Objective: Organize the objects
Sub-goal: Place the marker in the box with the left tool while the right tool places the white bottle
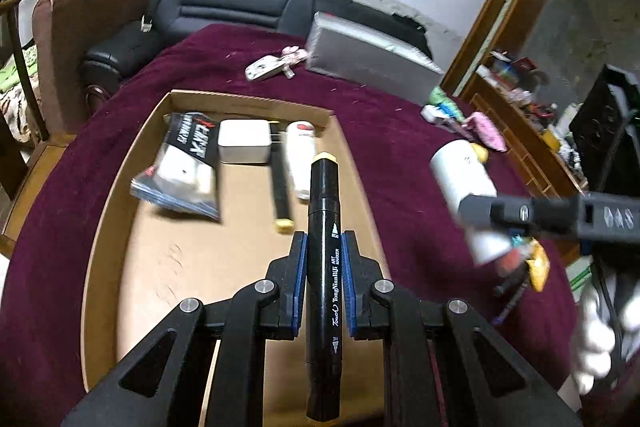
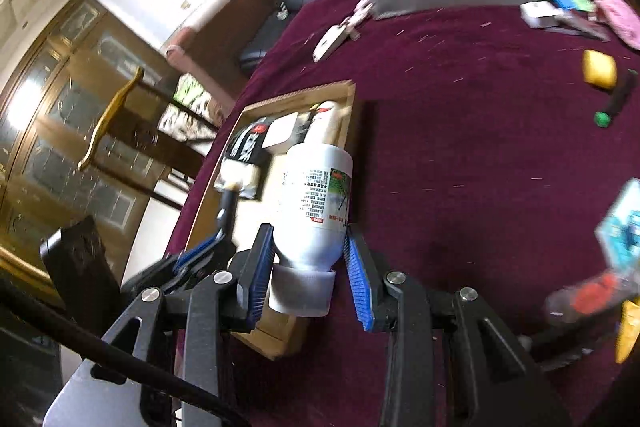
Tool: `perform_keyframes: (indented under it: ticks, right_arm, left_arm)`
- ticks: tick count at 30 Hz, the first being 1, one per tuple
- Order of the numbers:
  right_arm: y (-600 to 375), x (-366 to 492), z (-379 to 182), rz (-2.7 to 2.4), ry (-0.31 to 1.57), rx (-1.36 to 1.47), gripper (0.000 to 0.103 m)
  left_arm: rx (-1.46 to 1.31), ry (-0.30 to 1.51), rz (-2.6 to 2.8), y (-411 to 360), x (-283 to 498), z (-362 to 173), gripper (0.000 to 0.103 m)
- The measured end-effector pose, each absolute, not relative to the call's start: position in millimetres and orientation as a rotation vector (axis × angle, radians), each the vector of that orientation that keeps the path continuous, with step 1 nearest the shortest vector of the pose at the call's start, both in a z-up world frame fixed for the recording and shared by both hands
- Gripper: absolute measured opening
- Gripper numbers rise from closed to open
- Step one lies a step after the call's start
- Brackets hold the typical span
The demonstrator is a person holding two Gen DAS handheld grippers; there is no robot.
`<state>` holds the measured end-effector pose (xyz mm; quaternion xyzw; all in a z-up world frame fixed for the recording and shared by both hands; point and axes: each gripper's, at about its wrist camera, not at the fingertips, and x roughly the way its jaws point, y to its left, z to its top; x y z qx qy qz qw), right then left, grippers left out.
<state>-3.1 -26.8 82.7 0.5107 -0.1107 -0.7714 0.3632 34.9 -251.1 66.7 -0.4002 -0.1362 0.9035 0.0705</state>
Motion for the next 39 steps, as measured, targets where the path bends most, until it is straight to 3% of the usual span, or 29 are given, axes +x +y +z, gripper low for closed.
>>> perform_keyframes:
  ticks: [7, 14, 27, 33, 36, 37, 39]
  right_arm:
    - [-99, -11, 51, -1.932, -0.175, 1.422, 0.034]
    - [-126, -25, 29, -1.969, -0.099, 1.501, 0.034]
    - [-139, -31, 19, -2.031, -0.026, 1.53, 0.033]
    - [-138, -31, 19, -2.067, -0.036, 1.52, 0.033]
    - [-133, -29, 24, -2.078, -0.06, 1.508, 0.034]
    - [-130, -28, 28, -2.087, -0.066, 1.494, 0.035]
    - [-126, -26, 35, -2.106, -0.07, 1.468, 0.048]
  left_arm:
    - [-1.388, -0.377, 2.666, -273, -16, 39, 0.013]
    - [-1.532, -0.531, 2.552, -288, -35, 15, 0.013]
    - [-1.475, -0.727, 2.529, -309, -34, 11, 0.015]
    - [-1.415, -0.773, 2.575, -316, -28, 16, 0.027]
    - [-1.365, -0.81, 2.588, -319, -23, 23, 0.041]
    - [-1.355, -0.824, 2.587, -320, -22, 25, 0.045]
    - [-1.329, -0.862, 2.582, -322, -17, 29, 0.047]
